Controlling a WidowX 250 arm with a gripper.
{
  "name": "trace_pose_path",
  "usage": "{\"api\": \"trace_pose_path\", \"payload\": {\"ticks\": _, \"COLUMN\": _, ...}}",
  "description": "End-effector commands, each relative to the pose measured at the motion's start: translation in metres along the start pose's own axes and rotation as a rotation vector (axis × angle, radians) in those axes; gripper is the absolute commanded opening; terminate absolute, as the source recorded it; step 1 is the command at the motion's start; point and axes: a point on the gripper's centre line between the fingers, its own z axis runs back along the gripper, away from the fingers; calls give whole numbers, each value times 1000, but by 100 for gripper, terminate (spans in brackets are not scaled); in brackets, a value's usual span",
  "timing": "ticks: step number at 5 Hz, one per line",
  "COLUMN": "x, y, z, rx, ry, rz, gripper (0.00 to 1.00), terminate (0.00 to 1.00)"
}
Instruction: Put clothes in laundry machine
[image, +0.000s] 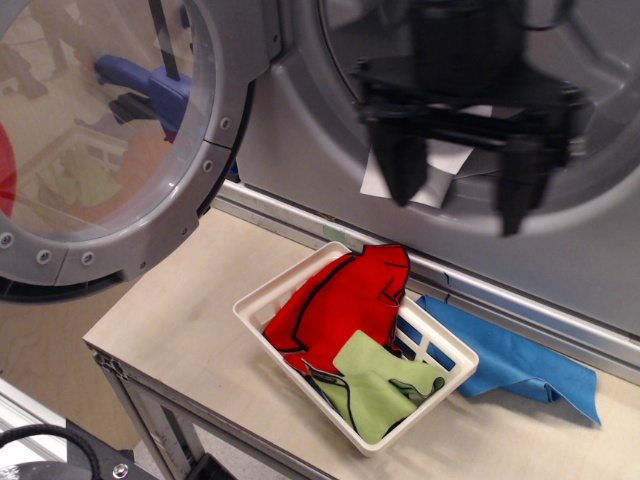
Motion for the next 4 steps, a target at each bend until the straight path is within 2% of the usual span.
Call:
{"api": "trace_pose_path", "payload": {"ticks": 1, "x": 1, "y": 40, "z": -27, "rx": 5, "ry": -17, "rz": -159, "gripper": 100, "terminate": 0}}
{"api": "trace_pose_path", "payload": {"ticks": 4, "x": -6, "y": 66, "z": -97, "rx": 139, "ry": -70, "rz": -215, "gripper": 100, "terminate": 0}}
